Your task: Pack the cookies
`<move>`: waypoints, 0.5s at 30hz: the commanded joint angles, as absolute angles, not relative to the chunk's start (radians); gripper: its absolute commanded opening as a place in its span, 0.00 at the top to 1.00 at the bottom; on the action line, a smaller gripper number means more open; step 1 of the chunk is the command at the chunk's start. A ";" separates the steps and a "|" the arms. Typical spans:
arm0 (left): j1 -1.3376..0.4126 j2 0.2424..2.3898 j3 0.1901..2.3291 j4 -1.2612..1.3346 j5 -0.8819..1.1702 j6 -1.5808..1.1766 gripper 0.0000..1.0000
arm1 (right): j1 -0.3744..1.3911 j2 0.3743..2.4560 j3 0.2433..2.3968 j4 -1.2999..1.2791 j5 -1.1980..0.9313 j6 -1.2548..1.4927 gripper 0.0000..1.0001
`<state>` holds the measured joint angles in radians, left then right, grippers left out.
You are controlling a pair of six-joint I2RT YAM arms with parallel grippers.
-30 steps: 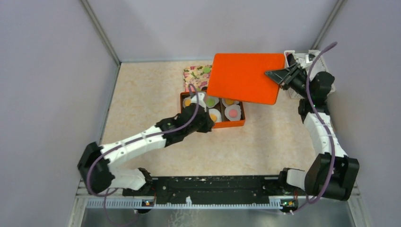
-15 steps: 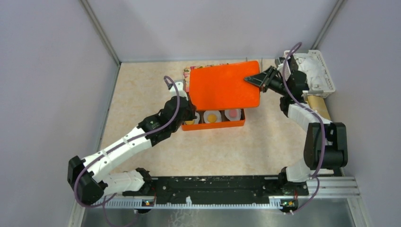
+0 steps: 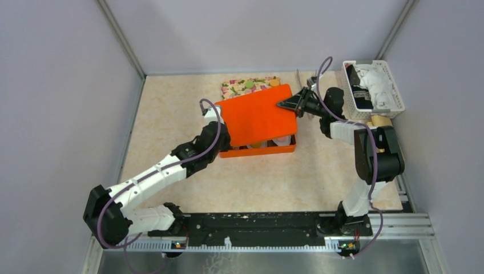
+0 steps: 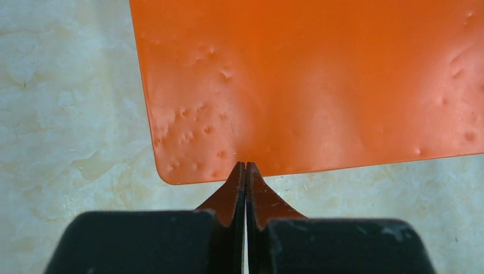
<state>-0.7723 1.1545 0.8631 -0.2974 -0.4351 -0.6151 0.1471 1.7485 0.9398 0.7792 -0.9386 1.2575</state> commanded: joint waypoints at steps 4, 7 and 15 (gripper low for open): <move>-0.758 1.144 0.842 -0.231 -0.442 -0.596 1.00 | 0.156 1.836 0.985 0.912 -0.943 1.299 1.00; -0.755 1.152 0.836 -0.232 -0.438 -0.597 1.00 | 0.156 1.873 0.993 0.899 -0.948 1.289 1.00; -0.746 1.180 0.834 -0.228 -0.435 -0.595 1.00 | 0.157 1.930 0.999 0.870 -0.951 1.258 1.00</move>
<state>-0.7536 1.1591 0.8433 -0.2783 -0.4347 -0.6064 0.1505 1.9194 0.9459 0.8143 -0.9382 1.2758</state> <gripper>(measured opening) 0.004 0.173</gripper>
